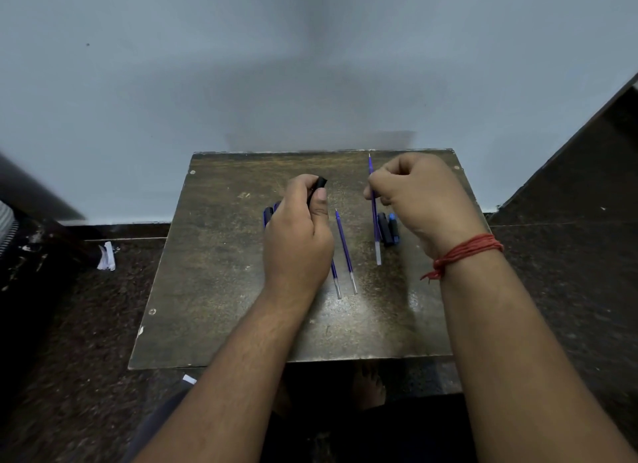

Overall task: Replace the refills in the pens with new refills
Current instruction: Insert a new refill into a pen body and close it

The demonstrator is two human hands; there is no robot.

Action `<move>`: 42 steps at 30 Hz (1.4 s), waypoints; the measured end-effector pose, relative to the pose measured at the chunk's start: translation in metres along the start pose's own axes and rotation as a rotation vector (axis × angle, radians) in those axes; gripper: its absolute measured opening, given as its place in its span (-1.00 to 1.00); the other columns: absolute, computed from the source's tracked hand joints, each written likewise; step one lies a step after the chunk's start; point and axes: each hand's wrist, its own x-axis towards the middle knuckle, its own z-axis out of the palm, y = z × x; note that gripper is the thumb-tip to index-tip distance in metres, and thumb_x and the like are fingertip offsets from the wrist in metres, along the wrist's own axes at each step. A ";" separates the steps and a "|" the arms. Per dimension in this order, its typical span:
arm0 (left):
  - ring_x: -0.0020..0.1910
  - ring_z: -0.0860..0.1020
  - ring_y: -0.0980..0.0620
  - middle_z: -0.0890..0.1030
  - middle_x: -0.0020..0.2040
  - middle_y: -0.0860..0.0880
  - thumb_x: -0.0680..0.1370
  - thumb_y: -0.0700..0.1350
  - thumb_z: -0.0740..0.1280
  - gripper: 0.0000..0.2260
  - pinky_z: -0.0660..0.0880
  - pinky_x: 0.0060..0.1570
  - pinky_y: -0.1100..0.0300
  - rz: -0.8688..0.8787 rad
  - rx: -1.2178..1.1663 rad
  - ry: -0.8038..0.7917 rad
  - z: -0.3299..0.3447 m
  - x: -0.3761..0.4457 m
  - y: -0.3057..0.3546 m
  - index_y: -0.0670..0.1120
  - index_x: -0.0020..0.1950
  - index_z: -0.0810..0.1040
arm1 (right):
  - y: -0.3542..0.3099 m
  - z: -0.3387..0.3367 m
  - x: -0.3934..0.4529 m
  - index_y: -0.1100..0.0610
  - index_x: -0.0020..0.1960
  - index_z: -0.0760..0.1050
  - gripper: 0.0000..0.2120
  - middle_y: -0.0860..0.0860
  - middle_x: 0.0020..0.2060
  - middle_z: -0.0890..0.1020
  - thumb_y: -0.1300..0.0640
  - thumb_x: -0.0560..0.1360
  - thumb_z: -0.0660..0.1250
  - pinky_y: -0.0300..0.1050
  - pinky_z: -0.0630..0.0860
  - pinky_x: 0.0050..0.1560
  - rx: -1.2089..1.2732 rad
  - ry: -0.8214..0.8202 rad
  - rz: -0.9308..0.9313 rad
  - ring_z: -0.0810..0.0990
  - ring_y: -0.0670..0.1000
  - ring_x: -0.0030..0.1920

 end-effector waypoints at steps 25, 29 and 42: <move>-0.07 0.52 0.10 0.57 -0.03 0.07 0.64 -0.16 0.27 -0.86 0.49 -0.10 0.10 0.103 0.097 -0.052 0.001 -0.003 0.005 -0.10 0.14 0.58 | 0.022 0.005 0.020 0.18 -0.03 0.55 -0.92 0.03 -0.32 0.60 0.32 0.58 0.32 -0.20 0.57 -0.28 0.822 0.274 -0.048 0.60 -0.07 -0.35; -0.07 0.51 0.11 0.57 -0.05 0.06 0.63 -0.16 0.28 -0.86 0.46 -0.10 0.15 0.109 0.087 -0.063 0.001 -0.002 0.004 -0.11 0.14 0.59 | 0.022 0.007 0.020 0.19 -0.01 0.55 -0.94 0.05 -0.29 0.62 0.31 0.57 0.34 -0.21 0.56 -0.29 0.761 0.236 -0.055 0.61 -0.06 -0.33; -0.09 0.49 0.08 0.56 -0.08 0.01 0.62 -0.19 0.31 -0.89 0.39 -0.10 0.24 0.139 0.054 -0.069 0.003 -0.002 0.000 -0.15 0.10 0.60 | 0.021 0.019 0.013 0.13 -0.07 0.66 -0.96 -0.07 -0.24 0.66 0.22 0.50 0.44 -0.45 0.38 -0.32 0.361 -0.046 -0.101 0.55 -0.28 -0.30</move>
